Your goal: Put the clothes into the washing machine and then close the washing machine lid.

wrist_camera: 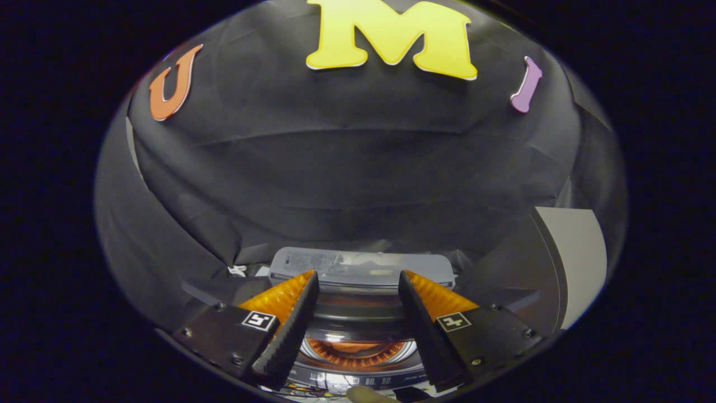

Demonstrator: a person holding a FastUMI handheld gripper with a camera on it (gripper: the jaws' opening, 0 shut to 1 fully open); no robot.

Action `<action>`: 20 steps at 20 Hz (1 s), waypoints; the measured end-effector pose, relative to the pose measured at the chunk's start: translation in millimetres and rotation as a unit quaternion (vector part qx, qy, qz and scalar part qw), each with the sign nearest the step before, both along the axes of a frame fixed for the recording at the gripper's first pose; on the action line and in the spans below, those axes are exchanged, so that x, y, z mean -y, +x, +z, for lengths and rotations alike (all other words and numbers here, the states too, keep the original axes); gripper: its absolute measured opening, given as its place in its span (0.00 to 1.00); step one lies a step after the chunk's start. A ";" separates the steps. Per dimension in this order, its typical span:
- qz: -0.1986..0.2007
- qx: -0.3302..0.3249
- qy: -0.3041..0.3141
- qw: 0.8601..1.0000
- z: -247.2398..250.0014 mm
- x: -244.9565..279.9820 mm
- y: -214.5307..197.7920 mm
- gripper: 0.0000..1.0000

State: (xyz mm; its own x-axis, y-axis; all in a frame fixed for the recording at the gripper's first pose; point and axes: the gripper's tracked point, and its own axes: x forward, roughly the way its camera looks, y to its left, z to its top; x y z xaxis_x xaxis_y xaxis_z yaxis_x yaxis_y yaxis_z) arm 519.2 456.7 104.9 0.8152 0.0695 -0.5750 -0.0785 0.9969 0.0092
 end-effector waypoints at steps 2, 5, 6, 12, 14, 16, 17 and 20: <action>0.005 -0.004 -0.002 1.000 -4.0 2.2 -6.5 0.89; 0.012 -0.016 0.007 1.000 -10.4 4.3 -15.7 0.92; 0.017 -0.021 0.007 1.000 -15.0 5.1 -19.4 0.93; 0.034 -0.056 -0.010 0.998 -49.7 13.2 -44.6 0.93; 0.040 -0.058 -0.013 0.997 -53.7 15.1 -49.5 0.92; 0.050 -0.069 -0.019 0.996 -62.2 17.5 -53.9 0.92; 0.054 -0.075 -0.019 0.996 -65.6 19.1 -55.9 0.92; 0.062 -0.077 -0.020 0.995 -69.1 25.4 -59.6 0.93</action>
